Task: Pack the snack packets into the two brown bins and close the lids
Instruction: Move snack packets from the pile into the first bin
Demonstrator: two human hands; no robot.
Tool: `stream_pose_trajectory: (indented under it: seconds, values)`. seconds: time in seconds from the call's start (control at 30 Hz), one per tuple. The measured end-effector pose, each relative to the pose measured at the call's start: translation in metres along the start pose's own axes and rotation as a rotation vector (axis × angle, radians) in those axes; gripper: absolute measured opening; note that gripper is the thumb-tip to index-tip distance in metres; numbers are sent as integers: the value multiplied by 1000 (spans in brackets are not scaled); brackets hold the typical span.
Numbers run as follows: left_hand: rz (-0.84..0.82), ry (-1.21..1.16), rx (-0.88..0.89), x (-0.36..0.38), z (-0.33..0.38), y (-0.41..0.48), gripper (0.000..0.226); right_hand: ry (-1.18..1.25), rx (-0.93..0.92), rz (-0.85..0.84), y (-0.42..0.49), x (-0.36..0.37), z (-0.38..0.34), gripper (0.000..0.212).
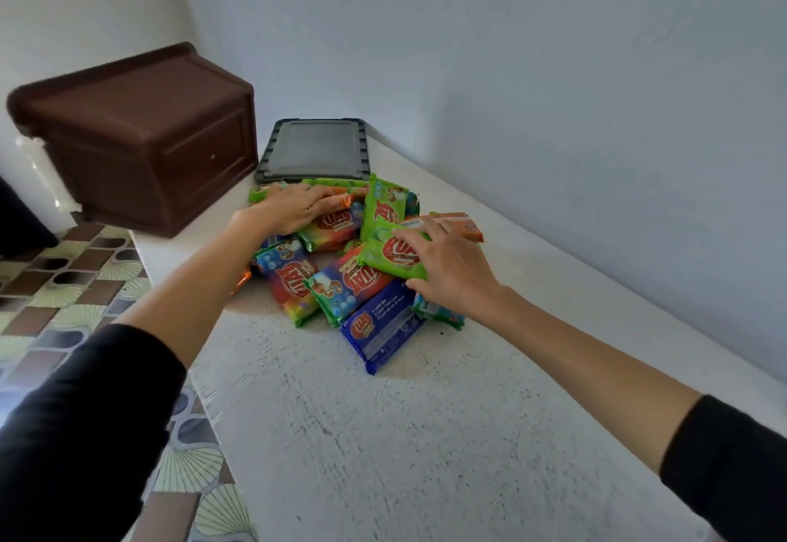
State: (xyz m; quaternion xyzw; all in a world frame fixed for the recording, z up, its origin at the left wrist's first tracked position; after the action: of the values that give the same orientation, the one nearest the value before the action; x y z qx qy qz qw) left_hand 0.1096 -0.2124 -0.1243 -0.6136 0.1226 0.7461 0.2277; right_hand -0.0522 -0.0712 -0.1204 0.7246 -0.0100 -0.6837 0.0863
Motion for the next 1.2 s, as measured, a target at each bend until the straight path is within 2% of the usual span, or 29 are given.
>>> stream_pose_trajectory:
  seconds: [0.07, 0.13, 0.2, 0.3, 0.37, 0.53, 0.73, 0.9, 1.03, 1.2]
  values:
    - [-13, 55, 22, 4, -1, 0, 63, -3, 7, -14, 0, -1, 2, 71]
    - [6, 56, 51, 5, 2, -2, 82, -15, 18, -27, 2, -1, 1, 76]
    - [-42, 20, 91, 5, 6, -4, 101, -45, 32, -37, 6, -1, -1, 80]
    - [-174, 11, 148, 2, 9, -4, 77, -78, 35, -40, 10, -1, -4, 80]
    - [-203, -57, 128, -4, 8, -5, 74, -56, 26, -62, 11, 0, -4, 79]
    - [-37, -102, 122, -9, 11, -9, 70, -55, -5, -82, 8, 0, -5, 73]
    - [81, -155, 235, -37, 37, -25, 68, 86, 153, -52, -5, -31, 25, 74]
    - [78, -113, 400, -68, 102, -38, 66, 116, 277, 8, -45, -82, 61, 75]
    - [79, -76, 573, -84, 174, -57, 67, 180, 382, -18, -106, -117, 89, 74]
    - [-36, -5, 829, -76, 274, -108, 75, 147, 507, 0, -211, -158, 113, 75]
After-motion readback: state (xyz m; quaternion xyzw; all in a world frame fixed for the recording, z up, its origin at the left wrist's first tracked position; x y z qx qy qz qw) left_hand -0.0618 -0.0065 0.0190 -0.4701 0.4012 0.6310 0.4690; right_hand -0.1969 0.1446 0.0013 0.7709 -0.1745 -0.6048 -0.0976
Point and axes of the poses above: each hand's wrist, its own y-axis towards the middle knuckle, its own x-axis out of the palm, z = x × y, the point moved 6 cm from there along y, towards the middle knuckle, and after that the axes turned 2 degrees about x, right-handed, at the moved point
